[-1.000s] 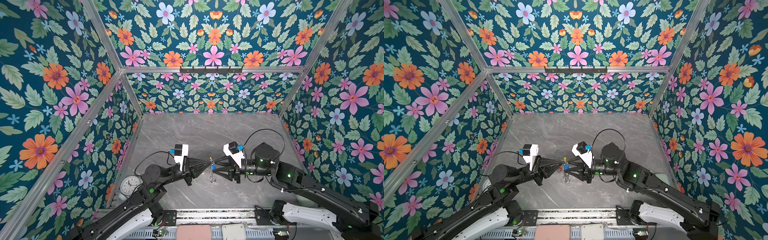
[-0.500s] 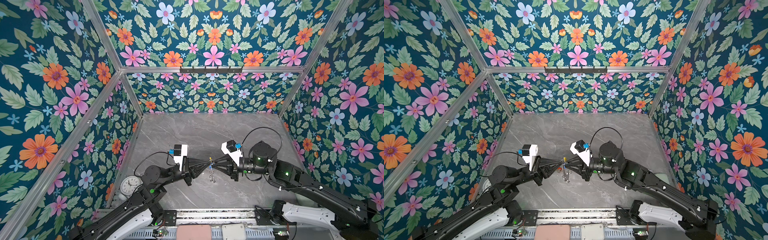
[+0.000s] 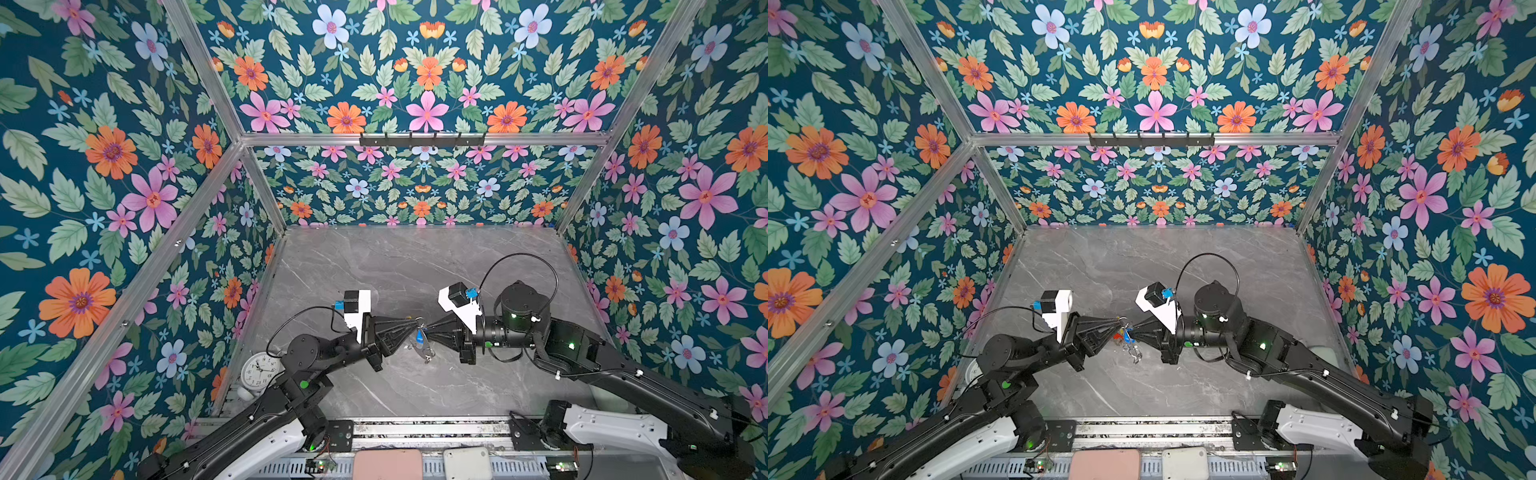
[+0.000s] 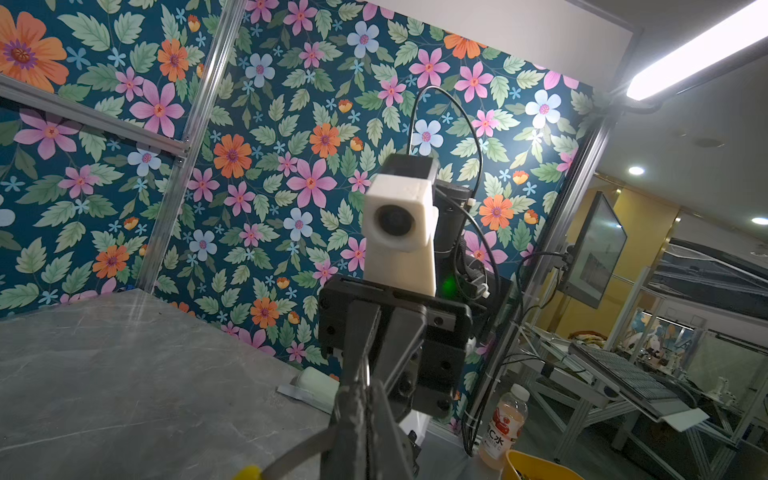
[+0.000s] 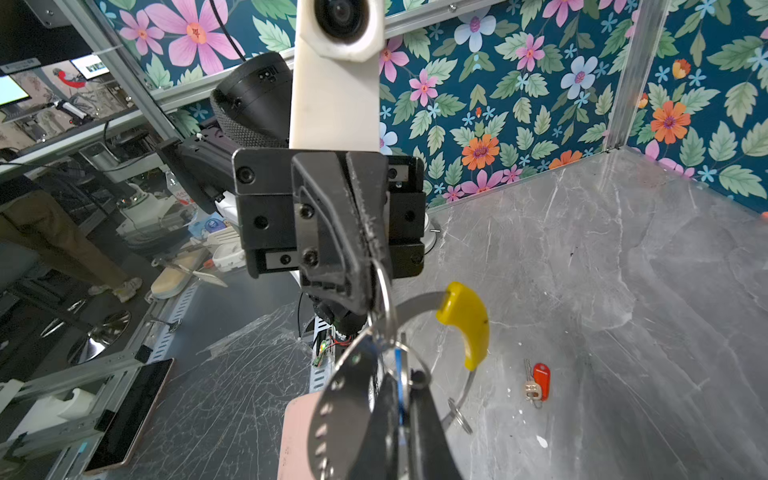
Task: Remove the keys from the keyring
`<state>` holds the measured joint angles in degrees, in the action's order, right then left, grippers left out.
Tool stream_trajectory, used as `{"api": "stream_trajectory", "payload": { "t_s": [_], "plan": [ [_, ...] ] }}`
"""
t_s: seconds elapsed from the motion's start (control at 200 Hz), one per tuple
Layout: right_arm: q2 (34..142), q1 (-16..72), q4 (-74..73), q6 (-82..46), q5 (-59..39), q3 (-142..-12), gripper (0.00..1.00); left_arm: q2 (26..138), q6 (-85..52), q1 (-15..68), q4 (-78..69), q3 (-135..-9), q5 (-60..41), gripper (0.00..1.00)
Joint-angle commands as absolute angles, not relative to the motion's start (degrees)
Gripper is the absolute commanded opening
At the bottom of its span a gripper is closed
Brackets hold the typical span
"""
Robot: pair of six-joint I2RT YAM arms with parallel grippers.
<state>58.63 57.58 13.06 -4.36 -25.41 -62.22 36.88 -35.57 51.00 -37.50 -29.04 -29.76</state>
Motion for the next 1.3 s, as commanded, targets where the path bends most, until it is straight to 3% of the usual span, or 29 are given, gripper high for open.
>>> {"api": "stream_trajectory", "payload": {
  "t_s": [0.0,1.295],
  "plan": [
    [59.4,58.0,13.6,-3.2,-27.1,-63.0,0.00,37.1,-35.5,51.0,-41.7,-28.9,-29.3,0.00],
    [57.7,58.3,14.0,-4.5,-27.4,-61.9,0.00,35.4,-34.1,51.0,-39.3,-29.1,-29.2,0.00]
  ]
}}
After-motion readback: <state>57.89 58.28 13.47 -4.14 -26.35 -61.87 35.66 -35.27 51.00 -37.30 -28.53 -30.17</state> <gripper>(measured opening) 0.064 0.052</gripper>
